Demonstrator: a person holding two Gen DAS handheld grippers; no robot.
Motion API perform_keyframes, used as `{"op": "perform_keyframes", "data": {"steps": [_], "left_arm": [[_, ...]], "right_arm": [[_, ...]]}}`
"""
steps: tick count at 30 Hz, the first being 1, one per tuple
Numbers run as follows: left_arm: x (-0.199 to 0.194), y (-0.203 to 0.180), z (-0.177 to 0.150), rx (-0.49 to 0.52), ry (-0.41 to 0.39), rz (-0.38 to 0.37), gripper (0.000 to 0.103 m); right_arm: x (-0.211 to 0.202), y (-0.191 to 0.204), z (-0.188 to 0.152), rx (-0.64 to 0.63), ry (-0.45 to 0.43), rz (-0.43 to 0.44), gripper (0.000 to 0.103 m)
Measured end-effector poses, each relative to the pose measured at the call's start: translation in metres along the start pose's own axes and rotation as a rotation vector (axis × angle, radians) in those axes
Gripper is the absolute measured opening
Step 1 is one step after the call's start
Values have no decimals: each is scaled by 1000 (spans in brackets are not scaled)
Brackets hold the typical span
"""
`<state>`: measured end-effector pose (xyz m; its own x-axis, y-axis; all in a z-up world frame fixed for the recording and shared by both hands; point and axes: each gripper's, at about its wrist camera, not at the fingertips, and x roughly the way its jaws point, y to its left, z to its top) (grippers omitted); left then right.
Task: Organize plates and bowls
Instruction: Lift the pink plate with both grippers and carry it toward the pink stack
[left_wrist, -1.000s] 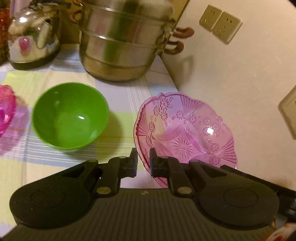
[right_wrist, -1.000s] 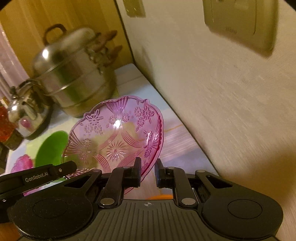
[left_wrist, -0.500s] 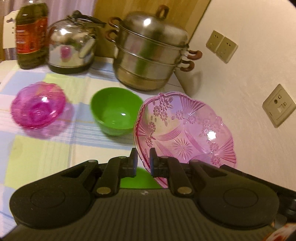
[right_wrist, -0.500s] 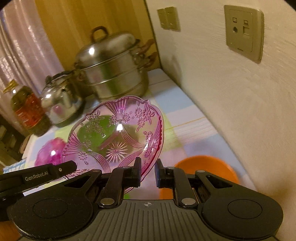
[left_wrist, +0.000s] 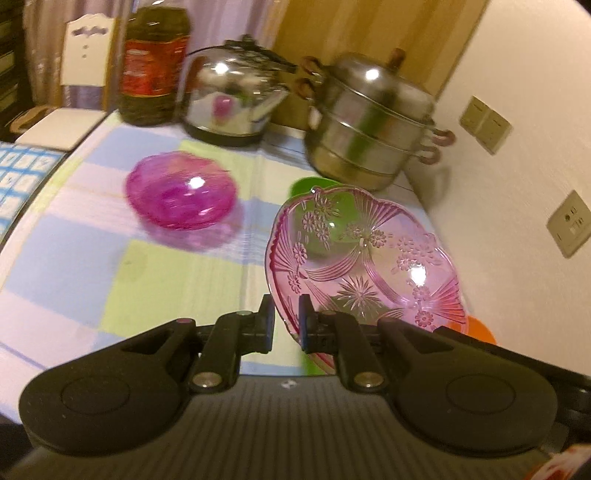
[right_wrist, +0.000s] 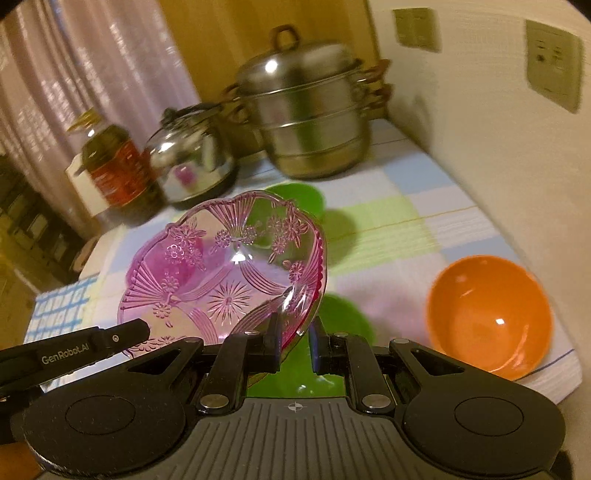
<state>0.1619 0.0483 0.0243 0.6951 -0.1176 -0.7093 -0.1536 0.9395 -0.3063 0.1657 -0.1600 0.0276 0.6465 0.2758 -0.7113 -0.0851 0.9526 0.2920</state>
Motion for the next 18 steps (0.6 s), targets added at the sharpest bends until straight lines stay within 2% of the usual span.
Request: {"op": "perform_keyframes", "data": {"steps": [10,18], "left_arm": [[-24,72,3,-91,-33,62,11],[-21,102,12,-133,-42,92,11]], "right_arm": [[29,66,-13,-97,44,74,15],[54,97,-12,-137,67,108,15]]}}
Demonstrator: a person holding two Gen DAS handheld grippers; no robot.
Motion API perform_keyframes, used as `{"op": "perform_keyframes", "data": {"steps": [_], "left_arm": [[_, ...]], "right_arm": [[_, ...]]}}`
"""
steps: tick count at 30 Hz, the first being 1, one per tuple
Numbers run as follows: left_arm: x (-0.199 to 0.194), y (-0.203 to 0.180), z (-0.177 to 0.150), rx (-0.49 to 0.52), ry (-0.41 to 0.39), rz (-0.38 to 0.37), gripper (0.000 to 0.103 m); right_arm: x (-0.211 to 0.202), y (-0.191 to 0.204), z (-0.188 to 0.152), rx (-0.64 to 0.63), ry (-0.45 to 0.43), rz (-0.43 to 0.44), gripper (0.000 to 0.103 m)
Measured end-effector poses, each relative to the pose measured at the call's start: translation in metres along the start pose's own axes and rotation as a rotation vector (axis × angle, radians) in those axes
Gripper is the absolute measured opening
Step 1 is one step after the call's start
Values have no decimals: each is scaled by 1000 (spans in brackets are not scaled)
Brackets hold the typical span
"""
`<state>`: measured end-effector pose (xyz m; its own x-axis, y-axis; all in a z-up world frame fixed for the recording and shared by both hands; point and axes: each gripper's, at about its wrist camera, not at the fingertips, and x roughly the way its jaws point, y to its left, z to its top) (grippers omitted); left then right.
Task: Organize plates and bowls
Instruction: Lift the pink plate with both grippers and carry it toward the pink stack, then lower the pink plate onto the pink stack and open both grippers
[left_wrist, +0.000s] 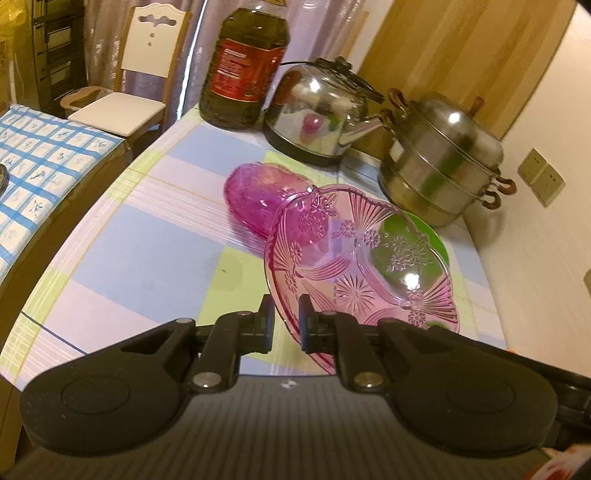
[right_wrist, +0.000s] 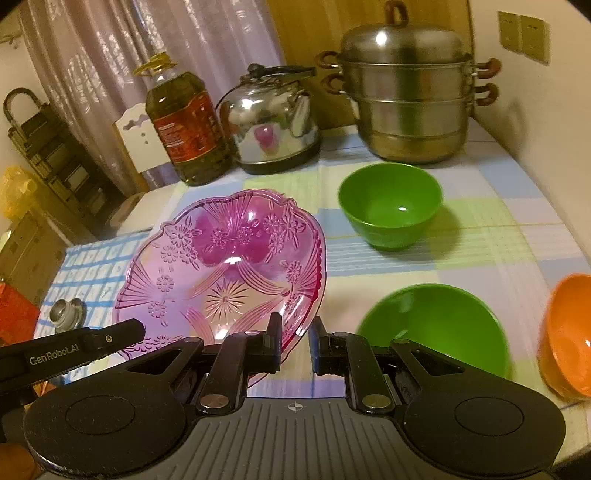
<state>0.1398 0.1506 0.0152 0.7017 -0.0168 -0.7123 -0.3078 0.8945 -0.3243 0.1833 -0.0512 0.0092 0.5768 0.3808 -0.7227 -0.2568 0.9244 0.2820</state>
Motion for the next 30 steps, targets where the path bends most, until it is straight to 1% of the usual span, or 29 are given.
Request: {"op": "perform_keyframes", "data": {"steps": [9,15,21,30], "left_arm": [[19,16,13,-17,5,22,11],[38,22,25,-15,16,30,11],[66,21,48,15,16,40,12],[125,28,88,34,38,55,12]], "right_arm": [[31,11,12,-13,21,19,15],[50,14,19,-16,32,21,15],[76,15,37,-22,29,17,15],[134,14,72,-9,41,11,15]]}}
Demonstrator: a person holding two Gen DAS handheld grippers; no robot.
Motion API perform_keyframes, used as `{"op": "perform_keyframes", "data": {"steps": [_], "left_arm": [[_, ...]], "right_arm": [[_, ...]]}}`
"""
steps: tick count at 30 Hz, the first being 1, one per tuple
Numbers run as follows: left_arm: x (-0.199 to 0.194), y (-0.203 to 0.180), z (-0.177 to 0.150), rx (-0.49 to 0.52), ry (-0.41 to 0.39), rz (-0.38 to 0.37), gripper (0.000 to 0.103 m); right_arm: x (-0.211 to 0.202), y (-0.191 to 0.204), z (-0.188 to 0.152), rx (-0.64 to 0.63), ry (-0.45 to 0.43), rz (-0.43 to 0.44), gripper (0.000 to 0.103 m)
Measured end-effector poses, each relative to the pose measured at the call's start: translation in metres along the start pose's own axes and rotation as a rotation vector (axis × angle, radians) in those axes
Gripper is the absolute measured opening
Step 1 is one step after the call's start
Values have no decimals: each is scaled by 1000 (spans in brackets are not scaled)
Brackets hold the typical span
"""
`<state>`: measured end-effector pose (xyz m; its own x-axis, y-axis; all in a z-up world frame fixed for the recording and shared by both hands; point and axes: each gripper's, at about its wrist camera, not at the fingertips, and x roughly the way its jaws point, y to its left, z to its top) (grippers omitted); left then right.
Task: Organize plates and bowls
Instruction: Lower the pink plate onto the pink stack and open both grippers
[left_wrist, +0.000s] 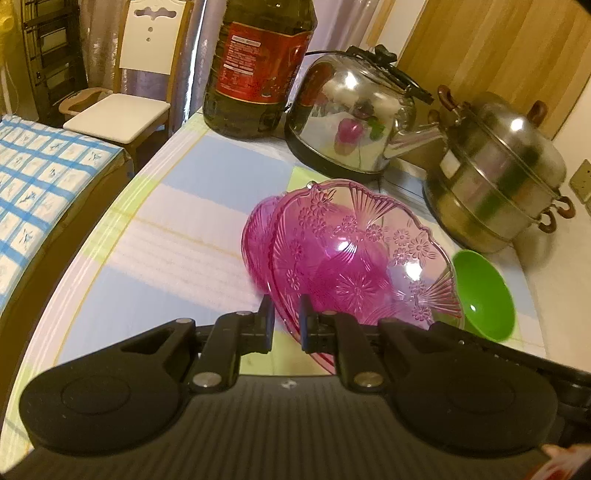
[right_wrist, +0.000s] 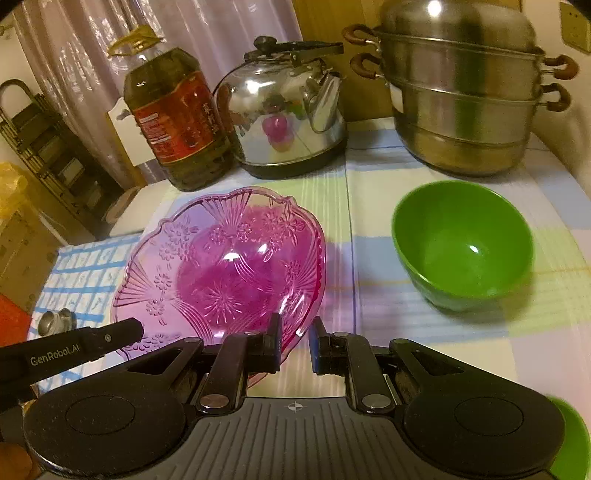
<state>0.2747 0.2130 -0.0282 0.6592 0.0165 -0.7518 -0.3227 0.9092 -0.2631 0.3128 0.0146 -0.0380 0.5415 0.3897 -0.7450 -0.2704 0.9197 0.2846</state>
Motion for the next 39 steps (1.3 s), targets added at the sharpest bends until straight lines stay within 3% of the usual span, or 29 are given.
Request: {"op": "perform_keyframes", "data": {"steps": [16,30,32,33,34,36,39], "left_arm": [[86,15,33,25,64,30,12],[100,18,33,19,73,35,13],[99,17,33,18,68,50,14],[99,17,33,17,62,60,18],[98,18,33,14,58,62,19],[93,19,32,15,43,59,22],[83,18,31,19,11,54,22]], "right_arm": [[87,-1,33,-31,63,-35,15],[104,-3,33,-44,64,-42,15],[105,-3,33,-50,58,-32,18],[105,-2,33,-58,56,-29,25],[105,-2,33,-63,54,-32,42],[103,-6,33,-52,38,-25,57],[95,-11,33,-36,18,-15,57]]}}
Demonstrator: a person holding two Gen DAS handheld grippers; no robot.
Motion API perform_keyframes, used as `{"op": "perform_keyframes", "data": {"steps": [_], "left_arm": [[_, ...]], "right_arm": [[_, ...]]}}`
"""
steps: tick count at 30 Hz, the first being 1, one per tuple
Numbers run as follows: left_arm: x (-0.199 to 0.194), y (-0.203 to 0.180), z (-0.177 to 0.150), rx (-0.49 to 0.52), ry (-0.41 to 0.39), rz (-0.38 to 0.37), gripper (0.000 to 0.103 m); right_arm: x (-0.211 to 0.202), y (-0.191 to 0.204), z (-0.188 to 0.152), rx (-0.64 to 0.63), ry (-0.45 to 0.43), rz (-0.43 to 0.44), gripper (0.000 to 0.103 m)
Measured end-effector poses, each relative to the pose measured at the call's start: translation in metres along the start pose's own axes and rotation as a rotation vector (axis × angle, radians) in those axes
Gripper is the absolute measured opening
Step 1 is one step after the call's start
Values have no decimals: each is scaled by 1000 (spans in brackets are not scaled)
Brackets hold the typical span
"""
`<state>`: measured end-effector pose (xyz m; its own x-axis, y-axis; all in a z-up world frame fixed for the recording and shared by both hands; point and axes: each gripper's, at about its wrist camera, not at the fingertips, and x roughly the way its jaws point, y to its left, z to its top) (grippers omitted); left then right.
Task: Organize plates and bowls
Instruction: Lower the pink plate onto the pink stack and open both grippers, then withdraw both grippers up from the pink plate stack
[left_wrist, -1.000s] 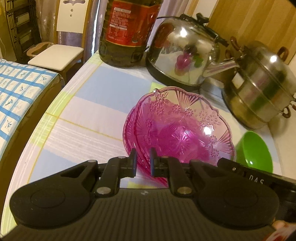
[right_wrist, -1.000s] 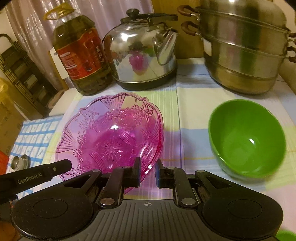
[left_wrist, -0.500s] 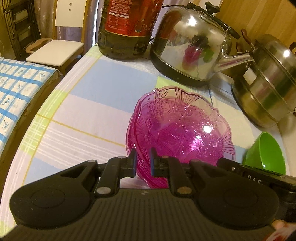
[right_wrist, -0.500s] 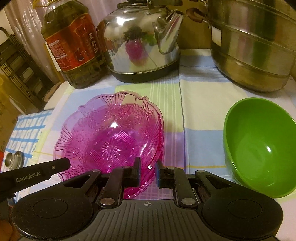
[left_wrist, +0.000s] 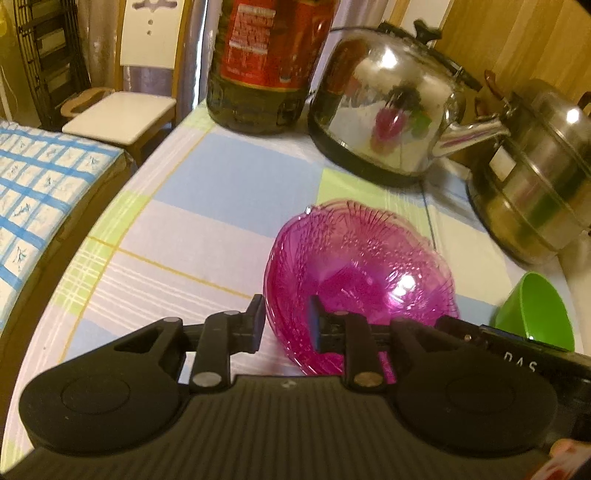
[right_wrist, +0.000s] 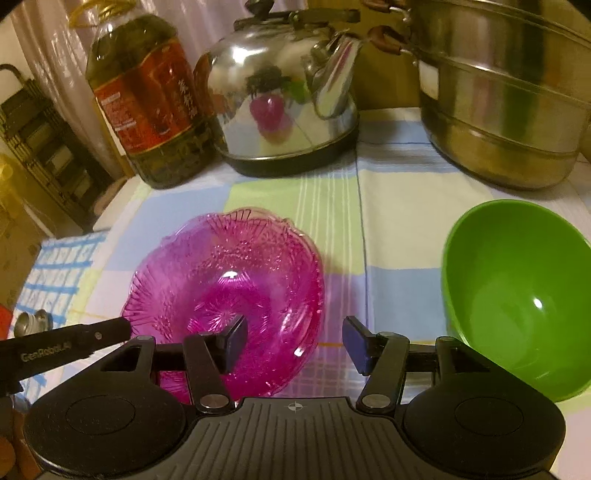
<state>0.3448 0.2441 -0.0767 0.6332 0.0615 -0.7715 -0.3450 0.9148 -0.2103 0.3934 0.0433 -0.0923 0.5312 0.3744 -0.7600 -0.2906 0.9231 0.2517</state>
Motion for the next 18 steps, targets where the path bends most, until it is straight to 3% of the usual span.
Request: {"op": "perform_keyframes", "data": {"steps": [13,18], "left_arm": [[-82,-26,-30,65,-100,-36,24],[-126,-39,-53,88,-125,-63,35]], "right_arm": [[-89,-6,-25,0,-55,1,57],[-139,-3,-49,-14,-81,-6,57]]}}
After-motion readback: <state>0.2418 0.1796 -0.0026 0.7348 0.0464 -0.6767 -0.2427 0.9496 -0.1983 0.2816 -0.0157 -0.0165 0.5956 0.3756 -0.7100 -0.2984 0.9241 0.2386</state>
